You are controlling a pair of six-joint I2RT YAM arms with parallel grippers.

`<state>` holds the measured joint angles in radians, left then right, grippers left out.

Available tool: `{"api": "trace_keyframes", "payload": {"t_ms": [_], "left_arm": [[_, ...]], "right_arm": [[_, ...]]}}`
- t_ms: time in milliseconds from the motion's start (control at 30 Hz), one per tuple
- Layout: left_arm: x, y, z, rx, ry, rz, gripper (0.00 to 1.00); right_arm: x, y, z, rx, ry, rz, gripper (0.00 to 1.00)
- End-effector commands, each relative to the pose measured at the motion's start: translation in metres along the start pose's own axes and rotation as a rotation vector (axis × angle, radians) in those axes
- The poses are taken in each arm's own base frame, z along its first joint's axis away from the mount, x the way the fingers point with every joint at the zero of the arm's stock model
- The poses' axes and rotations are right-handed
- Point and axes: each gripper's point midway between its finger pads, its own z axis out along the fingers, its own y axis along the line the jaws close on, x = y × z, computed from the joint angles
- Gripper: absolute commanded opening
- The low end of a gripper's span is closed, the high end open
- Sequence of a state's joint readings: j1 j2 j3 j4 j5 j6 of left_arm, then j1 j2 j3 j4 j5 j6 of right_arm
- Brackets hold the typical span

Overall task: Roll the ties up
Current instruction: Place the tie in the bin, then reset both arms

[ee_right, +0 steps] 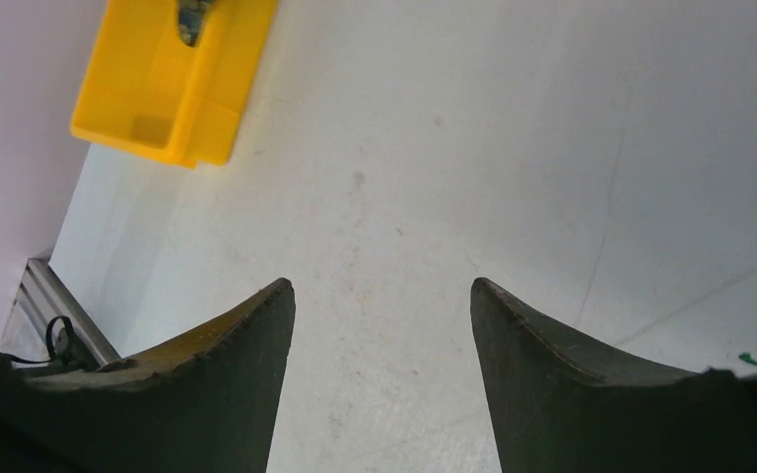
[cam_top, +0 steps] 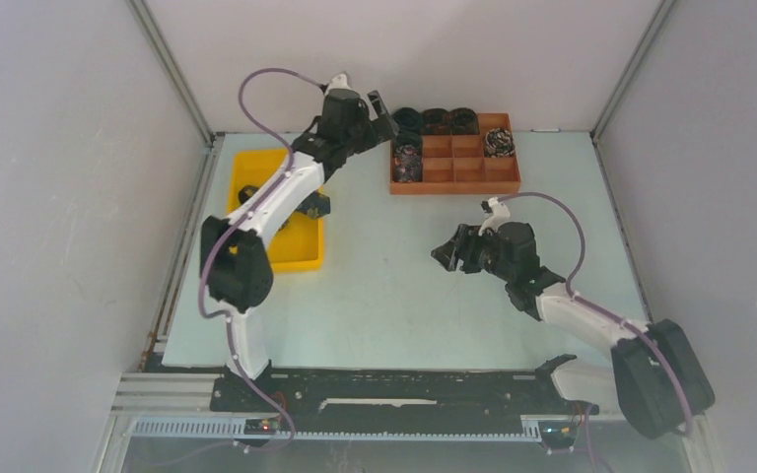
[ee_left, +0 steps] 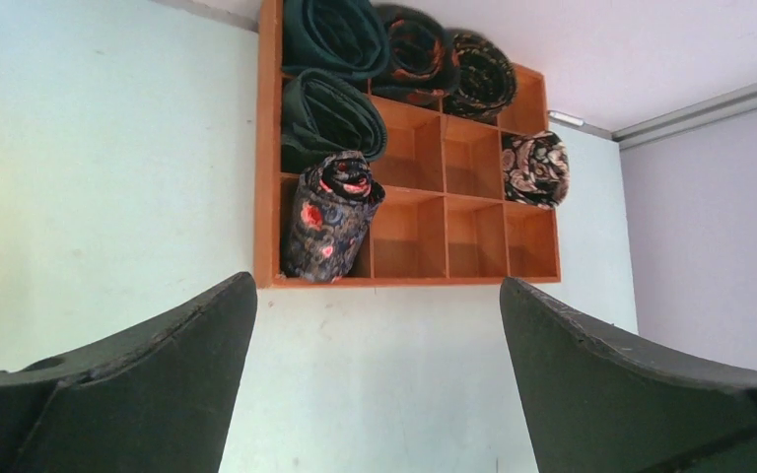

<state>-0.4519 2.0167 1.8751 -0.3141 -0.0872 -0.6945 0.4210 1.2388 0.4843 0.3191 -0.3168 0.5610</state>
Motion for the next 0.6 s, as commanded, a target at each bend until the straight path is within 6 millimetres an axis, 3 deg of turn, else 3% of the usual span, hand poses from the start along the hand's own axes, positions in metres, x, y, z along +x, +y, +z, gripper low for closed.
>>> {"api": "trace_keyframes", "payload": {"t_ms": [0, 133, 200, 333, 567], "left_arm": [[-0.051, -0.011, -0.088, 0.006, -0.136, 0.112, 1.0], [-0.047, 0.01, -0.138, -0.03, -0.161, 0.165, 1.0], [-0.043, 0.023, -0.164, -0.05, -0.181, 0.189, 1.0], [-0.034, 0.052, -0.212, -0.097, -0.214, 0.23, 1.0], [0.003, 0.118, -0.296, -0.207, -0.241, 0.276, 1.0]], "right_arm": [[-0.051, 0.036, -0.021, 0.008, -0.245, -0.232, 0.69], [-0.071, 0.066, -0.044, 0.004, -0.379, -0.389, 0.71], [-0.078, 0.071, -0.052, 0.005, -0.409, -0.406, 0.72], [-0.083, 0.067, -0.064, 0.047, -0.43, -0.421, 0.73], [-0.074, 0.049, -0.063, 0.135, -0.398, -0.46, 0.74]]}}
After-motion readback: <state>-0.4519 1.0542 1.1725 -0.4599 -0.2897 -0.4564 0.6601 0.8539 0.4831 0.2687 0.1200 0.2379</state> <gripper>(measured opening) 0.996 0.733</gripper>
